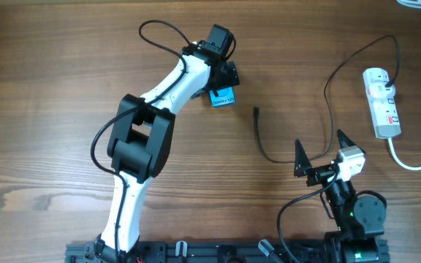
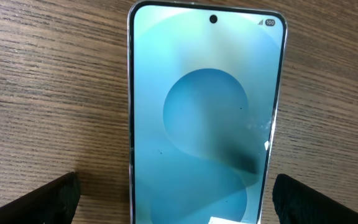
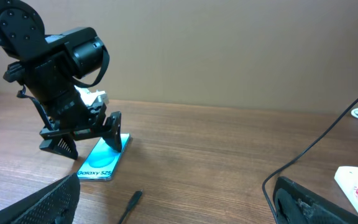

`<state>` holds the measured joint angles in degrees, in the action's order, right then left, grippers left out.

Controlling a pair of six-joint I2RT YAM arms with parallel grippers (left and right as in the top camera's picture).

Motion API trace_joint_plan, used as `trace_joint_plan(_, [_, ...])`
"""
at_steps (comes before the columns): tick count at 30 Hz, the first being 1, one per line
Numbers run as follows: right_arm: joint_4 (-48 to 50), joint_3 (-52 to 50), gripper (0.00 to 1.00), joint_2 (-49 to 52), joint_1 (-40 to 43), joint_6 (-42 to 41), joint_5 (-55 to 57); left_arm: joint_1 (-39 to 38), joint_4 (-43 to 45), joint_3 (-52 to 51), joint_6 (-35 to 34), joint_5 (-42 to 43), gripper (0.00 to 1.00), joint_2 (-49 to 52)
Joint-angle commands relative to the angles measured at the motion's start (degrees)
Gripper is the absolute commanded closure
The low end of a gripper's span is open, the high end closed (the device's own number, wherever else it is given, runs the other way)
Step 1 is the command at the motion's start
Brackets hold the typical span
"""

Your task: Plug charger to phone and switch on socket

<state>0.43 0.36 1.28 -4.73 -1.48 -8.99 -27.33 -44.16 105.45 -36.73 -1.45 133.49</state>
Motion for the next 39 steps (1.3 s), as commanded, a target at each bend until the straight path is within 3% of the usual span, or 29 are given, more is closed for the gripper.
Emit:
trace_joint_plan(1, [0.31,-0.04,0.0,-0.26,-0.2,-0.09,-0.94,0.07,0.17,-2.49,0.5,-0.87,0.0,1.53])
trace_joint_plan(8, [0.31,-0.04,0.0,-0.26,-0.2,-0.07,-0.94,0.0,3.21,-2.49,0.52,-1.42,0.0,1.53])
trace_joint_plan(12, [0.31,-0.04,0.0,-0.26,-0.2,-0.04,-0.94,-0.55,0.9,-2.49,0.52,-1.42,0.18,1.53])
trace_joint_plan(18, [0.31,-0.04,0.0,-0.26,-0.2,-0.07,-0.94,-2.1,-4.07,-2.49,0.52,-1.44,0.19,1.53])
trace_joint_plan(22, [0.31,-0.04,0.0,-0.26,-0.2,-0.07,-0.94,-2.73,-8.26,-2.49,0.52,-1.42,0.16,1.53])
trace_joint_plan(25, [0.31,-0.04,0.0,-0.26,-0.2,-0.09,-0.94,-2.89,-12.0,-2.49,0.52,-1.44,0.0,1.53])
trace_joint_plan(31, [0.31,-0.04,0.0,-0.26,-0.2,-0.07,-0.94,-0.52,-11.61,2.64,6.23,-1.22,0.01,1.51])
trace_joint_plan(39, [0.31,-0.07,0.0,-0.26,-0.2,-0.04,-0.94,0.44,2.29,4.22,7.58,-1.42,0.02,3.26])
